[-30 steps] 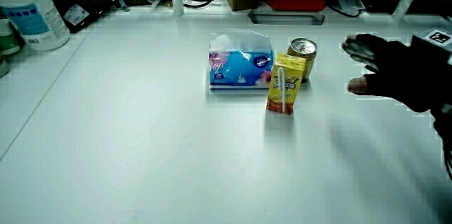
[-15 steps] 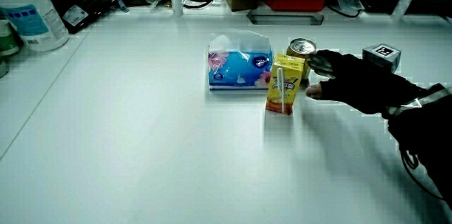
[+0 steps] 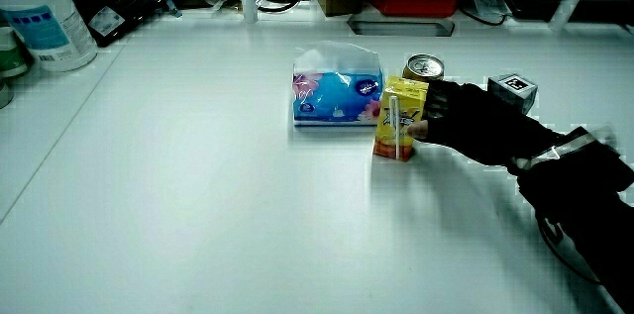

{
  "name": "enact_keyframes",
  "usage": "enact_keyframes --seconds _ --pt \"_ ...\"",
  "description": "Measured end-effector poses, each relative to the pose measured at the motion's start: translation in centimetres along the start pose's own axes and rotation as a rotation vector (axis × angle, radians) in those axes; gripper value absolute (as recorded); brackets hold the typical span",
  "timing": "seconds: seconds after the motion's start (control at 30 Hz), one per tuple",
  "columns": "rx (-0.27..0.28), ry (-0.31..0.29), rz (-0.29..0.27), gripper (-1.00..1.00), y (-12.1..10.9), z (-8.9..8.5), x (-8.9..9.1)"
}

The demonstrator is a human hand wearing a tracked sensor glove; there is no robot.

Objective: Place ice redtea

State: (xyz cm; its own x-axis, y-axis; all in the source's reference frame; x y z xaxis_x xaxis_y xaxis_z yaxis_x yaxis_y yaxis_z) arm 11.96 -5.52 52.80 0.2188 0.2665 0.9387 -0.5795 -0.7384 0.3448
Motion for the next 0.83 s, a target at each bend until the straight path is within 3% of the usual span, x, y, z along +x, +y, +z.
enact_keyframes --seconds 0.23,0.33,0.6,0.7,0.83 --pt "0.110 0.013 0.049 -0.50 -0.2 -0.1 0.4" --pt "0.121 0.050 0.057 -0.61 -0.2 -0.2 0.7" --pt "0.165 0.025 0.094 -0.89 -0.6 -0.2 0.6" --pt "0.165 0.039 0.106 -1.00 -0.9 -0.2 0.6" --pt "0.137 0.057 0.107 -1.00 -1.6 0.3 0.2"
